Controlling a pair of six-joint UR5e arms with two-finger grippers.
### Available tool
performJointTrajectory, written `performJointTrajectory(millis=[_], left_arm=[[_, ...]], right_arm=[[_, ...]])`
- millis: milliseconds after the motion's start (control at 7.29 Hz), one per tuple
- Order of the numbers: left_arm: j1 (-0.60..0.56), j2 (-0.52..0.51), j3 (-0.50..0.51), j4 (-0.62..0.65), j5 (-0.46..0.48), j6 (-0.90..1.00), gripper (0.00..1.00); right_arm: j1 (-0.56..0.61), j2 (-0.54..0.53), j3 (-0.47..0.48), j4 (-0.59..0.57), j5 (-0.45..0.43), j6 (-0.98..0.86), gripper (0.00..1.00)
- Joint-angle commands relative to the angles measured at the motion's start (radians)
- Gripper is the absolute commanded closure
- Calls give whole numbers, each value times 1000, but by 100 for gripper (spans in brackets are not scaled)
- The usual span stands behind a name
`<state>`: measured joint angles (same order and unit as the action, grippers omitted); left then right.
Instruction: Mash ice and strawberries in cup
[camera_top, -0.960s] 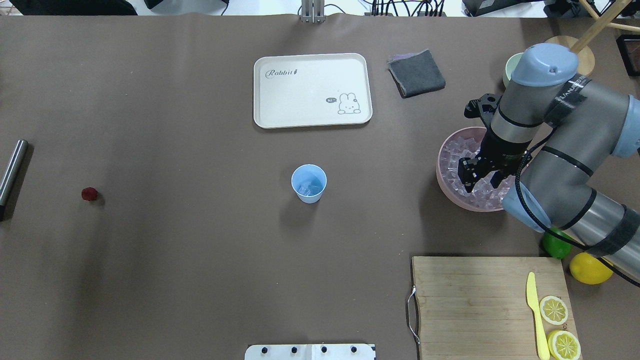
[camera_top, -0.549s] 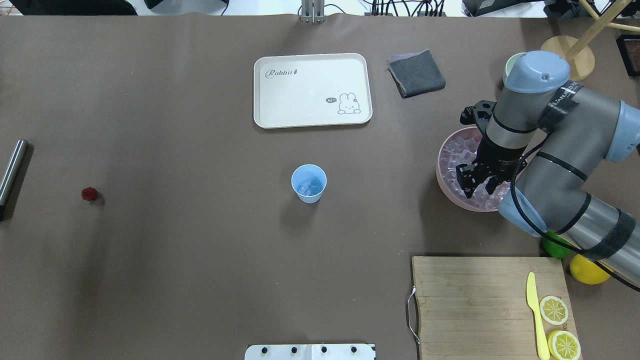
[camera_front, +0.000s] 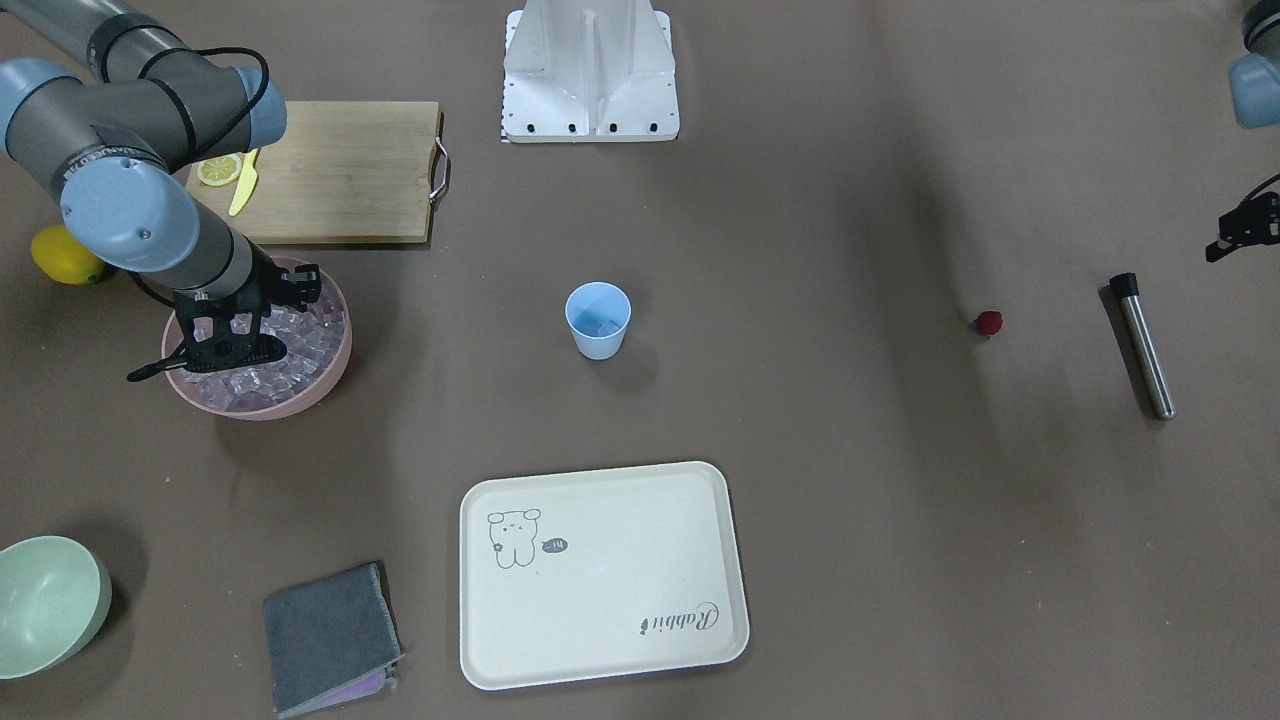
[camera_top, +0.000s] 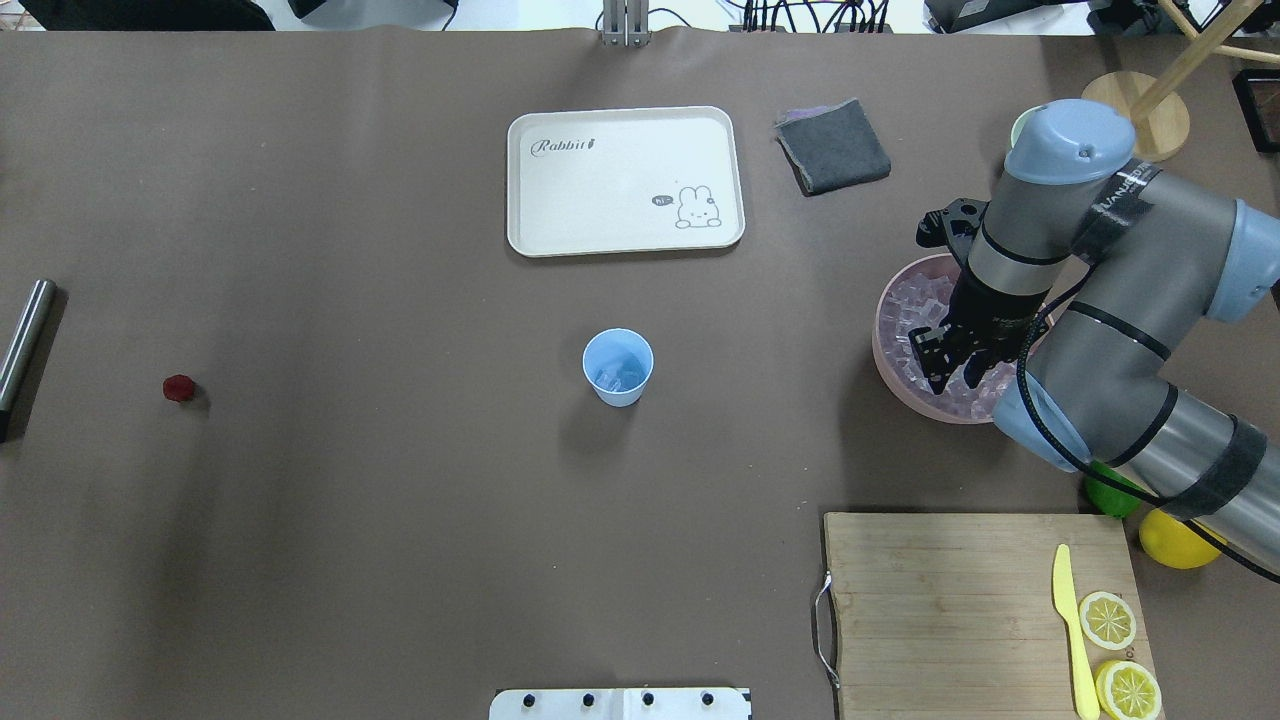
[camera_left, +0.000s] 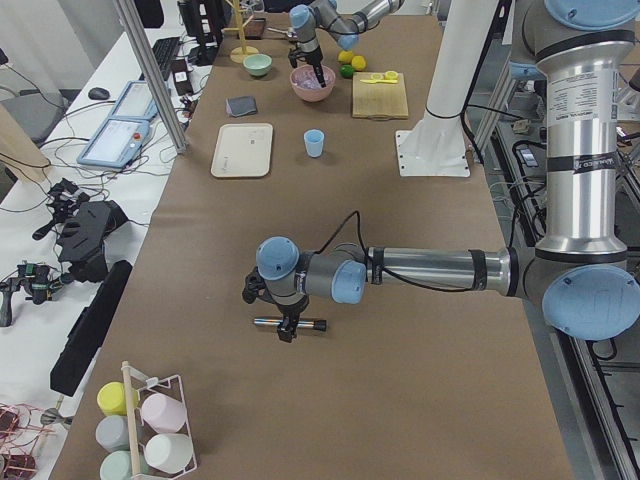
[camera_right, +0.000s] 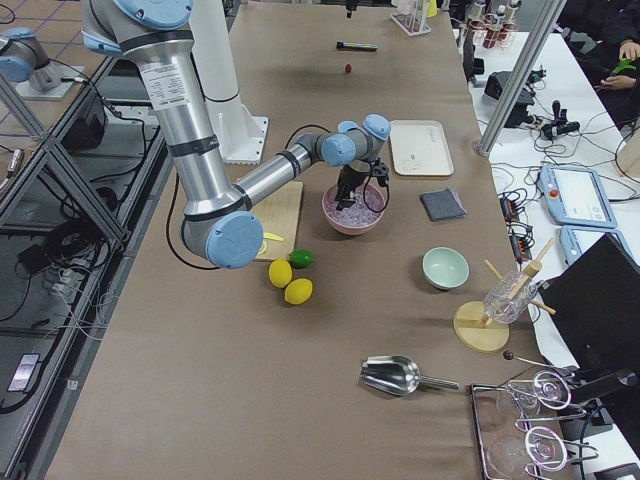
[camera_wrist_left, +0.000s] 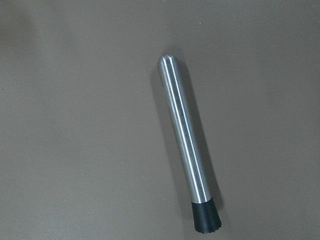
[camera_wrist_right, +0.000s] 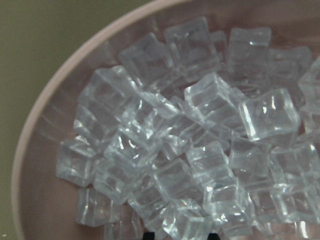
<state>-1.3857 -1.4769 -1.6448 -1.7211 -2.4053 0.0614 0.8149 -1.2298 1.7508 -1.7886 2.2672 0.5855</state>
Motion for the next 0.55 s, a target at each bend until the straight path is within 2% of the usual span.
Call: performJointTrajectory(millis=[0, 412], left_arm=[[-1, 1, -3, 0, 0, 0, 2], [-1, 1, -4, 0, 0, 0, 2]], right_arm=[[13, 15, -5, 0, 2, 0, 54], [33, 41, -54, 0, 3, -4, 54]])
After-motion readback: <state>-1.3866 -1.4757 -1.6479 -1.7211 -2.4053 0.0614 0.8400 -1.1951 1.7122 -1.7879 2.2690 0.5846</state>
